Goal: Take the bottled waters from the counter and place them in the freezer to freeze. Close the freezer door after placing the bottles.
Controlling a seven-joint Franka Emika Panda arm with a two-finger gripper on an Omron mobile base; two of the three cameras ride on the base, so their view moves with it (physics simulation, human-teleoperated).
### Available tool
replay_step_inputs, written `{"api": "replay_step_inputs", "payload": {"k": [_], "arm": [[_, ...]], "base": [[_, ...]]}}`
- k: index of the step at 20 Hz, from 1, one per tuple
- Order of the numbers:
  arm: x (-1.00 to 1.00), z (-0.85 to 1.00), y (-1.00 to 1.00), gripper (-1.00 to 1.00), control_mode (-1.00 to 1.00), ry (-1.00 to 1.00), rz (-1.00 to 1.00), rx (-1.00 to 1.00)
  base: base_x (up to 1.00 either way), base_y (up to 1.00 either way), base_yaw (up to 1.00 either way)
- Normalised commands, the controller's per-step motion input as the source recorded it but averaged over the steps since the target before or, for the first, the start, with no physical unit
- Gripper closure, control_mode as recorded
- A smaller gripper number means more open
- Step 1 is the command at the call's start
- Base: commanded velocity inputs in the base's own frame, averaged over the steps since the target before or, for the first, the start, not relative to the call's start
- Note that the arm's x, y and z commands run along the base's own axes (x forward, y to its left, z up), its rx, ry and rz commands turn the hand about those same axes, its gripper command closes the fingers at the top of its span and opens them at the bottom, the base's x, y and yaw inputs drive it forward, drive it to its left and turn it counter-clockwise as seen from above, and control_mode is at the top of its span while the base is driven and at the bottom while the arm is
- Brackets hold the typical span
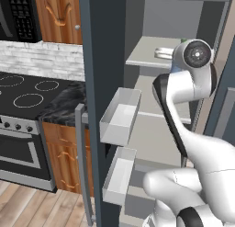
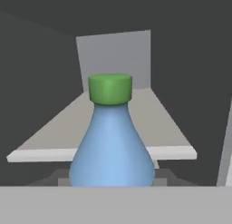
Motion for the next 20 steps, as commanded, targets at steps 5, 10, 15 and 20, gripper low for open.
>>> {"api": "replay_step_inputs", "payload": {"k": [5, 10, 15, 20], "arm": [[0.16, 0.35, -0.04, 1.00, -1.00, -0.01, 0.00, -0.01], [0.12, 0.36, 0.00, 1.00, -1.00, -0.03, 0.00, -0.02], [0.42, 0.03, 0.00, 1.00, -1.00, -0.05, 0.00, 0.00], [0.22, 0.00, 0.00, 1.00, -1.00, -0.08, 0.00, -0.04]], "base": [[0.00, 0.00, 0.00], [0.00, 0.00, 0.00], [0.00, 0.00, 0.00], [0.00, 0.00, 0.00]]}}
